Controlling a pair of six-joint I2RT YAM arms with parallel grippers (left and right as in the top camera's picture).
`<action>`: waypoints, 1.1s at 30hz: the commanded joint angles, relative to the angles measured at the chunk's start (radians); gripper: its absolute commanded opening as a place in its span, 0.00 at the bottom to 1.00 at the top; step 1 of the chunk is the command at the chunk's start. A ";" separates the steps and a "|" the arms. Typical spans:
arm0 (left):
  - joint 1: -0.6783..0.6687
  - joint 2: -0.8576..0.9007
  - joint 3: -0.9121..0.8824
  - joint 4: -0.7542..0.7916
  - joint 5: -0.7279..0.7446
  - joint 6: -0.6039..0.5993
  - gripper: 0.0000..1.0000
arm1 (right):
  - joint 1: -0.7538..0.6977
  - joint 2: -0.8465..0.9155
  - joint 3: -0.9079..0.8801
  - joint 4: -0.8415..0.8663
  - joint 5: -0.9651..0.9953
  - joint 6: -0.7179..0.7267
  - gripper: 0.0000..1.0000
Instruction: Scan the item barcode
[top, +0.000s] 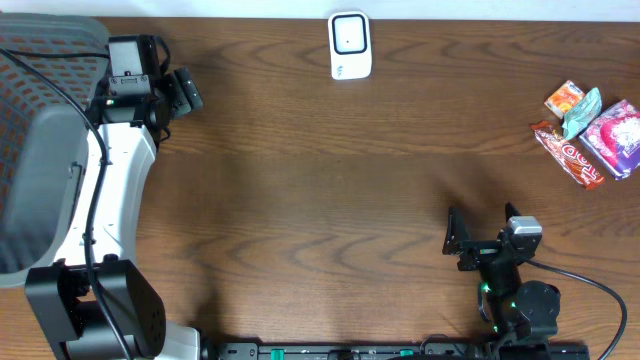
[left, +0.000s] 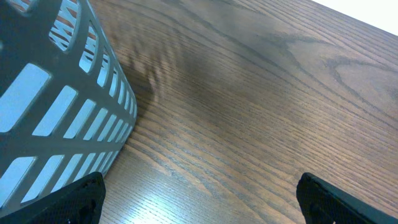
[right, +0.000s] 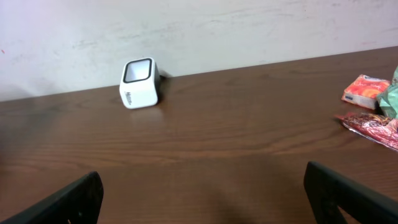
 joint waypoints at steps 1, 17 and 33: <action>0.004 0.005 0.005 -0.003 -0.009 -0.008 0.98 | -0.018 -0.010 -0.010 0.000 0.002 -0.019 0.99; 0.004 0.005 0.005 -0.003 -0.009 -0.008 0.98 | -0.058 -0.010 -0.010 -0.001 0.002 -0.130 0.99; 0.004 0.005 0.005 -0.003 -0.009 -0.008 0.98 | -0.069 -0.010 -0.010 -0.001 0.002 -0.164 0.99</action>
